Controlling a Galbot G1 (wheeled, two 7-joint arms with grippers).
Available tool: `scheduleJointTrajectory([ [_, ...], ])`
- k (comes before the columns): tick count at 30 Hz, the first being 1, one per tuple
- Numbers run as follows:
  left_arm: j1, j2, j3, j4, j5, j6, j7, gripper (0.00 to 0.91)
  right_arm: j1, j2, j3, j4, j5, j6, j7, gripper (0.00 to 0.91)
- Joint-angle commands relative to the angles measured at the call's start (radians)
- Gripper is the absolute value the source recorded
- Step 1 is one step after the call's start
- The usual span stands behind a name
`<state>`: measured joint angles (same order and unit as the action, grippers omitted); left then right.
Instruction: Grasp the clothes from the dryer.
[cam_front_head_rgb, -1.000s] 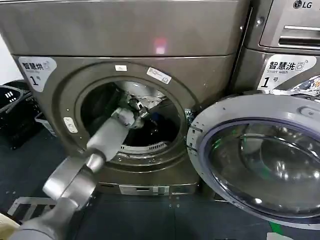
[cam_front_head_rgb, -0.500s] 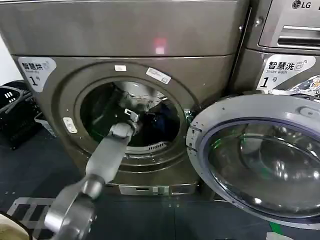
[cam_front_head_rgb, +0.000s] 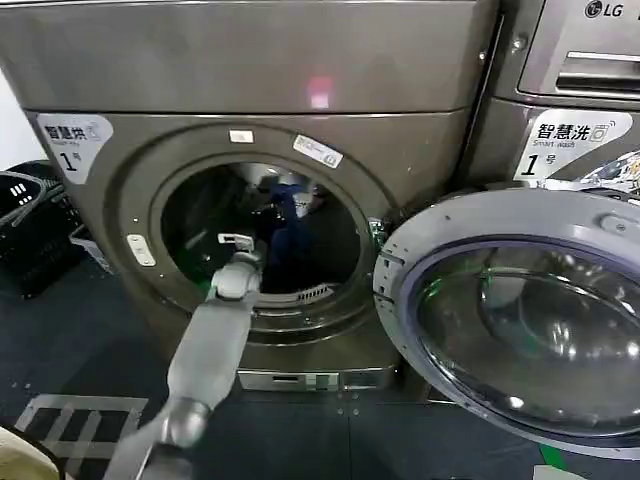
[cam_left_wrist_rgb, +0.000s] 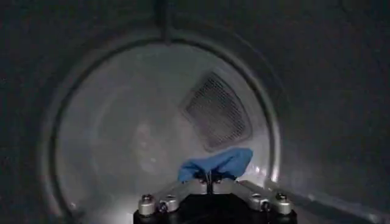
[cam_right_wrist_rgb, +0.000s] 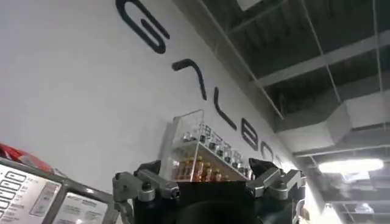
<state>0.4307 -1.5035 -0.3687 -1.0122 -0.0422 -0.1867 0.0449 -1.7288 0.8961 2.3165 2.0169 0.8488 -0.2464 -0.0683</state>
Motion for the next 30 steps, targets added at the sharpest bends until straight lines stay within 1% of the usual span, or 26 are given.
scheduleJointTrajectory([
  [1,0.069,-0.019,-0.021,-0.085,0.048,-0.037,-0.117,0.0,-0.014,-0.006,0.018,-0.011,-0.002,0.014,0.025,0.907],
  [12,0.056,-0.025,-0.02,-0.085,0.056,-0.016,-0.108,0.0,-0.016,-0.008,0.031,-0.014,0.006,0.019,0.025,0.907],
  [15,0.059,-0.026,-0.018,-0.086,0.058,-0.013,-0.101,0.0,-0.015,-0.006,0.036,-0.013,0.005,0.017,0.011,0.907],
  [30,0.07,-0.031,-0.016,-0.11,0.064,-0.002,-0.093,0.0,-0.022,-0.005,0.054,-0.01,0.005,0.013,-0.007,0.907],
])
